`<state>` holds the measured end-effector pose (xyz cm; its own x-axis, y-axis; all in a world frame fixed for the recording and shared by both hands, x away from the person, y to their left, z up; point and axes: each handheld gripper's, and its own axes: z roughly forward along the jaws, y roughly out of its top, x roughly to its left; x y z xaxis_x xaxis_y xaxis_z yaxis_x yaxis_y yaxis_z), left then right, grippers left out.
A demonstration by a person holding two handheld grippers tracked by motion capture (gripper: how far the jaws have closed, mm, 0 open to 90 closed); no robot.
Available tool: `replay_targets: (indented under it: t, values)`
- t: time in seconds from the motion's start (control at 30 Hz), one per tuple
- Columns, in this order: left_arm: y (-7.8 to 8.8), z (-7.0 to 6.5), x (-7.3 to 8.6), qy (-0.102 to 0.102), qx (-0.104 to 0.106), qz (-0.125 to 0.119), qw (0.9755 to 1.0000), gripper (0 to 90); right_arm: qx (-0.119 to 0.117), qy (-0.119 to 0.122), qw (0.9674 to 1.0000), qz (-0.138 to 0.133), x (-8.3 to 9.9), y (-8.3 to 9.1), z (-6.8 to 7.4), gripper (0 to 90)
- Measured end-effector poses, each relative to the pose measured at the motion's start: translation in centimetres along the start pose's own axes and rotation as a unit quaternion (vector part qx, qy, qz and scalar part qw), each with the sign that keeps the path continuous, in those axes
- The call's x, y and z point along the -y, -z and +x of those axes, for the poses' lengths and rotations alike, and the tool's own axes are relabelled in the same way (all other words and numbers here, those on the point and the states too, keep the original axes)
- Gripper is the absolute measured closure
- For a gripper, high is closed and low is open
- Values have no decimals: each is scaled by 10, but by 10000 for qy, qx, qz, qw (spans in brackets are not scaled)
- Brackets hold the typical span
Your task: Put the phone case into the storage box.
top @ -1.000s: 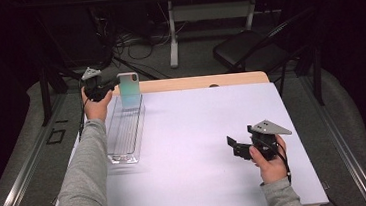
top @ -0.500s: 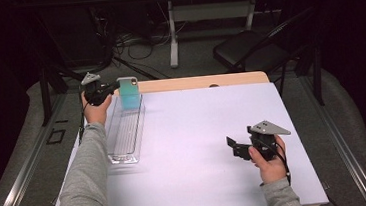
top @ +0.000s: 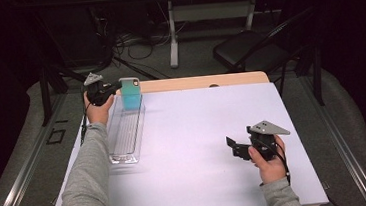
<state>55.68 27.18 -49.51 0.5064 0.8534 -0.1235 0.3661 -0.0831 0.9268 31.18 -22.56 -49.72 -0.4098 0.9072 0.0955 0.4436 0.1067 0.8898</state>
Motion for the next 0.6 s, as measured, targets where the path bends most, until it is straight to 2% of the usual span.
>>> replay_targets:
  t: [0.33, 0.6]
  values:
    - [-1, 2, 1, -52, -7, -40, 10000, 851, -1, -10, 10000, 17, 1, -1, 1, 150]
    - [0, 4, 2, -50, -166, 57, 9998, 843, -14, -6, 10000, 27, 1, -2, 1, 150]
